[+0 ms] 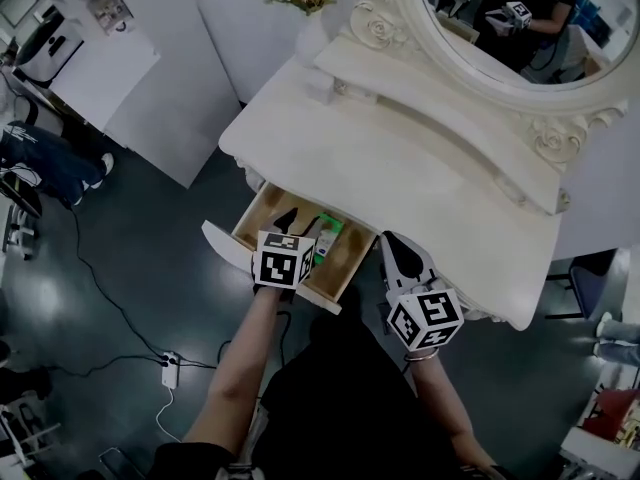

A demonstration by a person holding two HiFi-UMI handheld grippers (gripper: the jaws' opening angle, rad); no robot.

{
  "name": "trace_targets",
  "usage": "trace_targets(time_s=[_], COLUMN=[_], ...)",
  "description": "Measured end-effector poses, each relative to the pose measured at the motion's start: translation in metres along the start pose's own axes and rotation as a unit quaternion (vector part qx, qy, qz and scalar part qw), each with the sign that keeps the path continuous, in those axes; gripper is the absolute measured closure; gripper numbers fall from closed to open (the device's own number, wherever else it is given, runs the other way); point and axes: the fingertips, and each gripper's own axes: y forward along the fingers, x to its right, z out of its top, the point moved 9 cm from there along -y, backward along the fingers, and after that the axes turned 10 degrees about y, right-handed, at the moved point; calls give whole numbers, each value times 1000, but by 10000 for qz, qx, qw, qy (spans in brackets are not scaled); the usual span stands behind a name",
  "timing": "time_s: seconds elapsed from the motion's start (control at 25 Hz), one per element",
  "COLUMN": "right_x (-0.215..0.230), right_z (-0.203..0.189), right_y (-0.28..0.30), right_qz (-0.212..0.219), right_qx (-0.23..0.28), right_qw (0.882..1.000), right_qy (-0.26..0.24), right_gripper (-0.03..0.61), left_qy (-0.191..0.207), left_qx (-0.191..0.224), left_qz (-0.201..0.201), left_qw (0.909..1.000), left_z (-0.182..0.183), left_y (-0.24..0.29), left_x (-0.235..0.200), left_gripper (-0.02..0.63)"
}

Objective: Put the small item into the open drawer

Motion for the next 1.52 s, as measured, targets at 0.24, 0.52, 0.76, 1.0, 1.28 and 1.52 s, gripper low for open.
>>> trace_targets(time_s=[0.24,0.52,0.76,1.0,1.28,1.52], right_x=[-7,-20,-29,-38,-48,-53], right_z=[1,0,-2,-3,2,2], right_y=[-6,-14,-18,-25,-33,-39], right_qz=[81,197,299,354,494,466], right_qx=[65,116,157,213,430,527], right_qw=[9999,9996,9991,9986,9971,9965], right_qy=[-72,-169,-259,-332,-379,-452], right_gripper=[574,574,574,574,574,574], left_qy=[42,139,136,202,232,181], left_qx=[561,1023,1406,1752,2111,2244], left_qz=[338,592,693,941,1226,1359], left_qw=[9978,9929,9875,9798,9695,9648], left_z=[11,16,14,11,4,-3], left_y=[-36,-77,-108,-139,-171,-189], left_x=[-2,0,0,2,3,4], left_gripper=[449,483,514,562,606,606])
